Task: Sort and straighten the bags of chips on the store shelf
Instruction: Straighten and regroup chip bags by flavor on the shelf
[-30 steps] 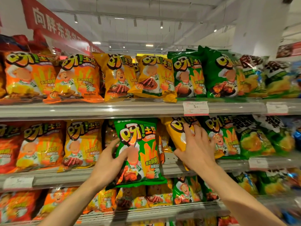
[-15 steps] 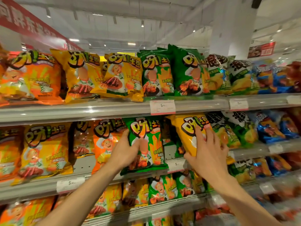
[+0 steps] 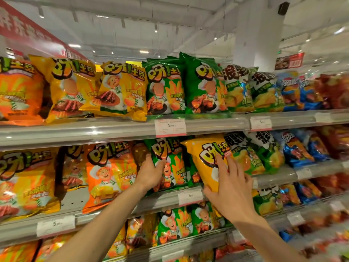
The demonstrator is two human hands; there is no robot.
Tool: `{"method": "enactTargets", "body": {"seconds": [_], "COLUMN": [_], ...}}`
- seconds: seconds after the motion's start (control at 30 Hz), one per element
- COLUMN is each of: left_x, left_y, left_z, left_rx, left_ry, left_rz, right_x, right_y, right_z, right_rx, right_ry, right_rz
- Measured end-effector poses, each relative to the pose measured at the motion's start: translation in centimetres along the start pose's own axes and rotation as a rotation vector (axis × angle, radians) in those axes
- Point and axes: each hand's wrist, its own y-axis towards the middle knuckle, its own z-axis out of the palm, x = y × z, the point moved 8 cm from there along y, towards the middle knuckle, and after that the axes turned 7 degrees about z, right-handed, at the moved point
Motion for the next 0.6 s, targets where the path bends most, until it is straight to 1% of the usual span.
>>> {"method": "enactTargets", "body": {"seconds": [0.17,0.3,0.37,0.47,0.53,0.6], "left_x": [0.4,-0.5,-1.5,-1.8,-0.6,1.5], "left_y": [0.9,-0.8,-2.9,-6.1,-7.3,-7.8], "left_z": [0.6,-1.3,-3.1,-6.9,-9.9,-12.9], "left_rx": [0.082,0.064,0.017,-0.134,-0.219,-0.299], "left_ry": [0.085,0.118,0.177,0.291,0.315,0.332], "left_rz": [0.028,0.107,0.205,0.38,0.398,0.344], "right_x": [0.5,1.4,2.1,3.9,5.4,7.1], "right_y": [-0.2,-0.4,-0.6,-1.2,-1.6,-1.9], "right_z": [0.2,0.1,0.0,0.0,-0.1,0.1], "right_rx": [-0.003,-0.016,-0.021,-0.033,-0.043,-0.034], "right_ry": [0.004,0.014,0.02,0.022,0.03,0.028], "right_rz": [-0.013,-0.016,-0.026,-0.049,-0.064,-0.077]}}
